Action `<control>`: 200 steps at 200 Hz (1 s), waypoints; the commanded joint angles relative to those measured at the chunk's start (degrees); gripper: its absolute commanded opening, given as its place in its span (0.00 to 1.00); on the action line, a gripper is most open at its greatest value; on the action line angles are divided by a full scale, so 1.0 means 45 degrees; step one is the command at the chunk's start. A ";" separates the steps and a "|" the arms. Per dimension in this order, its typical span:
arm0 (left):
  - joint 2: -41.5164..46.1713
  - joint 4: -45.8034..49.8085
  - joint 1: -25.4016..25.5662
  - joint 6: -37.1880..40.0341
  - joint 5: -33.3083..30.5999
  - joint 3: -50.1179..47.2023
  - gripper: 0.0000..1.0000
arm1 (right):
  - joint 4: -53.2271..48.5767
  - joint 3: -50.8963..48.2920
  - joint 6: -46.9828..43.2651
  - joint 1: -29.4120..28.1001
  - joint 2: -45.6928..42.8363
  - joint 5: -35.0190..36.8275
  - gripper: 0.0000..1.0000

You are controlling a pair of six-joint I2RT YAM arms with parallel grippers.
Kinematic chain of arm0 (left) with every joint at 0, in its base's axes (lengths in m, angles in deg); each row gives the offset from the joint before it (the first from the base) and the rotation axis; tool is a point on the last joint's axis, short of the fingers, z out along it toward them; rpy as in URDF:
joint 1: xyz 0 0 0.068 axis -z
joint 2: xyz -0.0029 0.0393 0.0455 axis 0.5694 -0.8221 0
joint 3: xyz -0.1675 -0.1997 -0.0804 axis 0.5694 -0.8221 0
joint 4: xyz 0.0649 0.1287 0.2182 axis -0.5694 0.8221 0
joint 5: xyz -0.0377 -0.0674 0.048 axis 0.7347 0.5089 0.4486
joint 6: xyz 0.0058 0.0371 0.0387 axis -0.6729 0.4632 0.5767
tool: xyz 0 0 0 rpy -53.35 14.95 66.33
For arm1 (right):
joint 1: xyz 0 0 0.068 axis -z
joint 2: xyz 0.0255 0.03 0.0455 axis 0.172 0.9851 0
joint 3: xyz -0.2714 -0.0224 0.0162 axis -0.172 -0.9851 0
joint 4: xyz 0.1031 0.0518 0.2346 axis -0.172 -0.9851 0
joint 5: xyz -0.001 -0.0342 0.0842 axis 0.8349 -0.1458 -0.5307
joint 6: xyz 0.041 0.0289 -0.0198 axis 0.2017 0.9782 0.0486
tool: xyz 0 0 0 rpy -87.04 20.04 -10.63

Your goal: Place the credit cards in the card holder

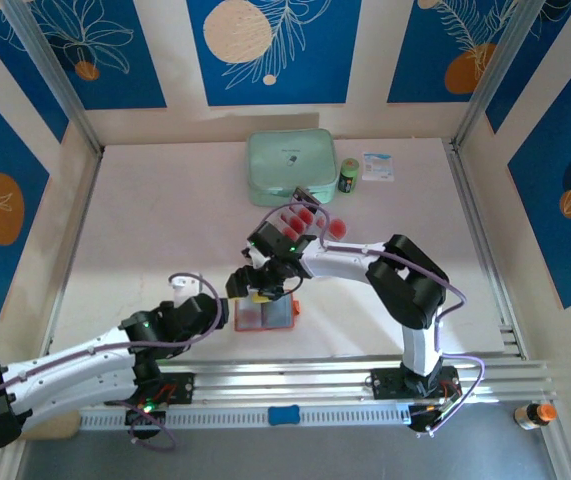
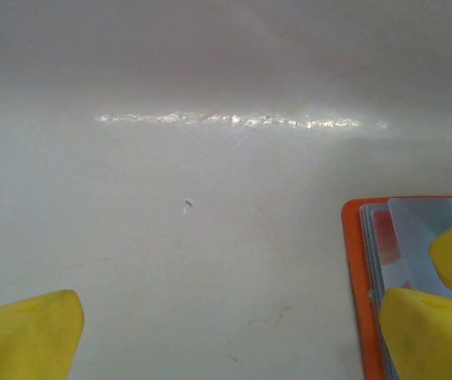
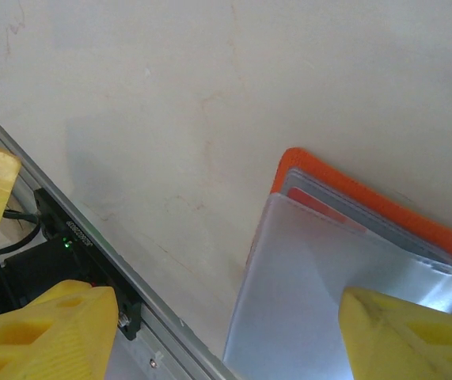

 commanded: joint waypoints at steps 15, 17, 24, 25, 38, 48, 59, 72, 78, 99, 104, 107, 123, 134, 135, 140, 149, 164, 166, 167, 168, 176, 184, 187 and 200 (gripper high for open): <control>0.0120 -0.1572 0.0098 -0.0121 0.0336 0.0248 0.96 | 0.0226 0.0080 0.0485 -0.0015 0.0320 0.0174 0.74; 0.0100 -0.1575 0.0100 -0.0122 0.0342 0.0258 0.96 | 0.0255 0.0057 0.0507 -0.0004 0.0324 0.0159 0.74; -0.0004 -0.1659 0.0100 -0.0088 0.0362 0.0258 0.96 | 0.0335 -0.0005 0.0558 0.0018 0.0389 0.0108 0.74; -0.0014 -0.1666 0.0100 -0.0086 0.0363 0.0263 0.96 | 0.0342 -0.0007 0.0562 0.0028 0.0406 0.0102 0.74; -0.0186 -0.1802 0.0100 -0.0064 0.0428 0.0269 0.96 | 0.0446 -0.0077 0.0685 0.0085 0.0546 0.0023 0.73; -0.0337 -0.1934 0.0100 -0.0049 0.0479 0.0282 0.96 | 0.0503 -0.0153 0.0781 0.0113 0.0651 0.0003 0.73; -0.0548 -0.2128 0.0095 -0.0005 0.0571 0.0268 0.96 | 0.0643 -0.0268 0.0904 0.0180 0.0734 -0.0122 0.73; -0.0823 -0.2356 0.0100 0.0048 0.0677 0.0288 0.96 | 0.0866 -0.0483 0.1047 0.0224 0.0683 -0.0212 0.73; -0.0946 -0.2461 0.0095 0.0082 0.0746 0.0288 0.96 | 0.0913 -0.0549 0.1079 0.0272 0.0649 -0.0218 0.73; -0.1492 -0.2981 0.0100 0.0252 0.1039 0.0268 0.96 | 0.0955 -0.0707 0.1175 0.0341 0.0505 -0.0218 0.73; -0.1621 -0.3134 0.0100 0.0313 0.1125 0.0268 0.96 | 0.0972 -0.0729 0.1221 0.0371 0.0472 -0.0237 0.73; -0.1722 -0.3231 0.0100 0.0340 0.1171 0.0258 0.96 | 0.0974 -0.0731 0.1239 0.0371 0.0459 -0.0227 0.73; -0.2189 -0.3767 0.0100 0.0516 0.1477 0.0211 0.96 | 0.1032 -0.0805 0.1328 0.0425 0.0322 -0.0305 0.73; -0.2533 -0.4102 0.0100 0.0591 0.1662 0.0208 0.96 | 0.1081 -0.0839 0.1367 0.0467 0.0197 -0.0362 0.73; -0.2577 -0.4128 0.0100 0.0595 0.1677 0.0199 0.96 | 0.1096 -0.0844 0.1367 0.0468 0.0183 -0.0358 0.73; -0.2730 -0.4268 0.0100 0.0646 0.1770 0.0198 0.96 | 0.1111 -0.0849 0.1367 0.0497 0.0127 -0.0378 0.73; -0.3022 -0.4535 0.0100 0.0745 0.1926 0.0191 0.96 | 0.1111 -0.0839 0.1403 0.0560 0.0019 -0.0383 0.73; -0.3474 -0.4904 0.0093 0.0839 0.2162 0.0219 0.96 | 0.1131 -0.0829 0.1418 0.0719 -0.0202 -0.0411 0.73; -0.3532 -0.4937 0.0098 0.0865 0.2190 0.0227 0.96 | 0.1121 -0.0829 0.1423 0.0746 -0.0226 -0.0412 0.73; -0.3555 -0.4956 0.0099 0.0860 0.2195 0.0228 0.96 | 0.1126 -0.0820 0.1424 0.0754 -0.0243 -0.0412 0.73; -0.3576 -0.4995 0.0100 0.0876 0.2216 0.0229 0.96 | 0.1129 -0.0815 0.1425 0.0767 -0.0271 -0.0412 0.73; -0.3763 -0.5140 0.0100 0.0893 0.2301 0.0246 0.96 | 0.1121 -0.0793 0.1410 0.0887 -0.0380 -0.0447 0.72; -0.3881 -0.5224 0.0100 0.0922 0.2343 0.0285 0.96 | 0.1126 -0.0790 0.1420 0.1016 -0.0515 -0.0452 0.72; -0.3914 -0.5252 0.0100 0.0941 0.2351 0.0304 0.96 | 0.1113 -0.0790 0.1398 0.1057 -0.0573 -0.0469 0.72; -0.3969 -0.5309 0.0100 0.0986 0.2365 0.0383 0.96 | 0.1059 -0.0792 0.1338 0.1269 -0.0769 -0.0490 0.72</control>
